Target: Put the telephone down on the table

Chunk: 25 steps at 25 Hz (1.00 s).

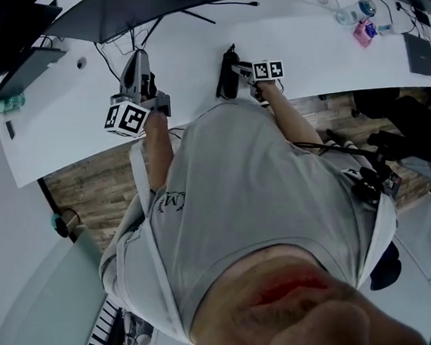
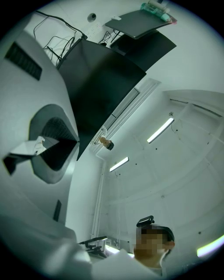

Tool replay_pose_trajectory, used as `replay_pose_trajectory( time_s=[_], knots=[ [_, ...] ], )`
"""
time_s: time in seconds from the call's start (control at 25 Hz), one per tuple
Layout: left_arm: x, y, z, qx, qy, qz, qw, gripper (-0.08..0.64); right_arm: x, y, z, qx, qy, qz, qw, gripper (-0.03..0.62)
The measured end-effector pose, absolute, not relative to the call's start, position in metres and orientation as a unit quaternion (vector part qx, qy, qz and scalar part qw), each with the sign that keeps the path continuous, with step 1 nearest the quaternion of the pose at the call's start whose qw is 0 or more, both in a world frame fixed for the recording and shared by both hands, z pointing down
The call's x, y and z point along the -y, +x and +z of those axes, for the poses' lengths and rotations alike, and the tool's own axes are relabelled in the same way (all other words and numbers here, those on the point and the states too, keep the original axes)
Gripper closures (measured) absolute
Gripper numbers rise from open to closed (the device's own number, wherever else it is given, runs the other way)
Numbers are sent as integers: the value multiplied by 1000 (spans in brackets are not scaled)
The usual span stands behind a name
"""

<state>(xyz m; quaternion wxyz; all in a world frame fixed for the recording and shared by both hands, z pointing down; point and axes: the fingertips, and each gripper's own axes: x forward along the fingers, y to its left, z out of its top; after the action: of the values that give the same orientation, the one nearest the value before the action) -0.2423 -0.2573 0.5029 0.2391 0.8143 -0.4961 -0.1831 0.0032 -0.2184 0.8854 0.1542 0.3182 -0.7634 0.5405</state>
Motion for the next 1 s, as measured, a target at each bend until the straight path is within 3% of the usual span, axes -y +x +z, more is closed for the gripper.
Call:
replay_pose_trajectory(
  time_s=[0.08, 0.4, 0.76, 1.0],
  knots=[
    [258, -242, 502, 495, 816, -180, 237, 551, 213, 11, 889, 752, 309, 572, 112, 379],
    [261, -224, 497, 480, 826, -164, 245, 551, 206, 8, 887, 766, 276, 575, 83, 376],
    [247, -221, 496, 477, 830, -161, 242, 551, 213, -31, 889, 825, 204, 480, 216, 370],
    [246, -247, 499, 490, 826, -161, 227, 551, 259, -32, 814, 837, 322, 374, 236, 371]
  ],
)
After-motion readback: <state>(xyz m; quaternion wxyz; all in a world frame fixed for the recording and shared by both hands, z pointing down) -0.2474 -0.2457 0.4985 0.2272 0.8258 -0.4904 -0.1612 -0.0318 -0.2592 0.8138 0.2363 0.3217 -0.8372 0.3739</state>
